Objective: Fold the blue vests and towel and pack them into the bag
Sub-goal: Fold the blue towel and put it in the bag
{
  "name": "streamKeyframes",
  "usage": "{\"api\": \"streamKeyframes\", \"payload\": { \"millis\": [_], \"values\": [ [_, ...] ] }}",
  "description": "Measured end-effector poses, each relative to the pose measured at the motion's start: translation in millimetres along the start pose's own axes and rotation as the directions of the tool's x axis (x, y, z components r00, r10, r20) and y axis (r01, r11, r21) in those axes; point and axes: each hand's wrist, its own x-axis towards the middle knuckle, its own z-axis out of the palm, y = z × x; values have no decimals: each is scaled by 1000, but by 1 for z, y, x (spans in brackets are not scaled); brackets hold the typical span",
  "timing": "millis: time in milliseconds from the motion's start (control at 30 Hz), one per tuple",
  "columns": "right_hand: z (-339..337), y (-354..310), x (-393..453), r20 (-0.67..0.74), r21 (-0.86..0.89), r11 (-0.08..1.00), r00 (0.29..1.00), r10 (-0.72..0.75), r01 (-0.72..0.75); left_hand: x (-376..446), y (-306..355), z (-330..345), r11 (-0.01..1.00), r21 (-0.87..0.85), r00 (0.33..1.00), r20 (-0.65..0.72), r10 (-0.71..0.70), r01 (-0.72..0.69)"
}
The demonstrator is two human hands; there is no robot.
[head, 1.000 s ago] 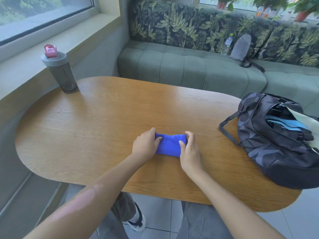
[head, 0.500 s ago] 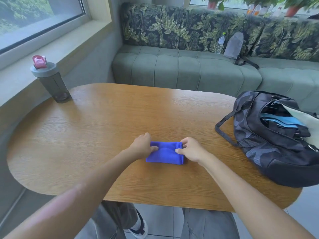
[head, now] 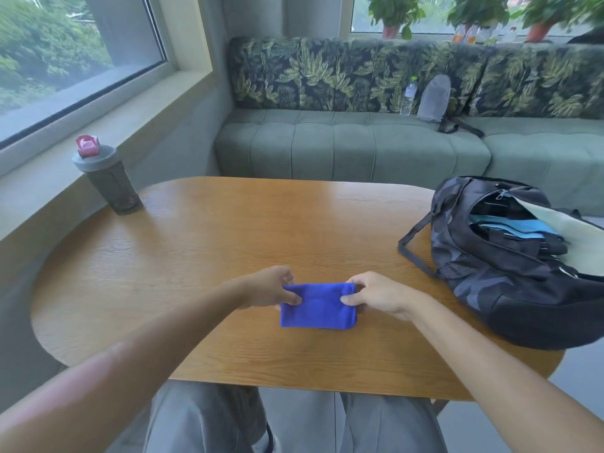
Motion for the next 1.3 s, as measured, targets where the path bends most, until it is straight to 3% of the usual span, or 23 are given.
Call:
{"api": "streamKeyframes", "payload": {
  "millis": [167,367,600,800,900,1033,1167,1300],
  "values": [
    [-45,-7,-44,-30,148,982,993,-118,121,-17,58,-14,985,-79,988,-33,149,-151],
    [-117,-16,-101,-51,213,960,983,-177,183,-15,152,-21,929,98,930,-65,363,-356],
    [-189,-32,-160,-107,-145,975,977,-187,171,1,266,-9,778,244,797,-32,603,-579],
    [-241,-33,-177,-134,-372,917,969,-206,143,26,332,25,702,285,727,-25,686,-653],
    [-267,-20,-182,-154,-463,880,968,-197,106,41,350,48,721,283,727,-106,678,-632],
    [-302,5,-188,-253,-631,775,955,-153,-43,63,359,89,821,268,799,-218,561,-504],
    [-326,35,-190,-384,-669,726,911,-151,-162,80,358,131,703,484,798,-17,602,-520],
    [-333,58,-184,-466,-552,820,871,-155,-150,91,354,165,572,626,817,195,543,-530]
  ]
}}
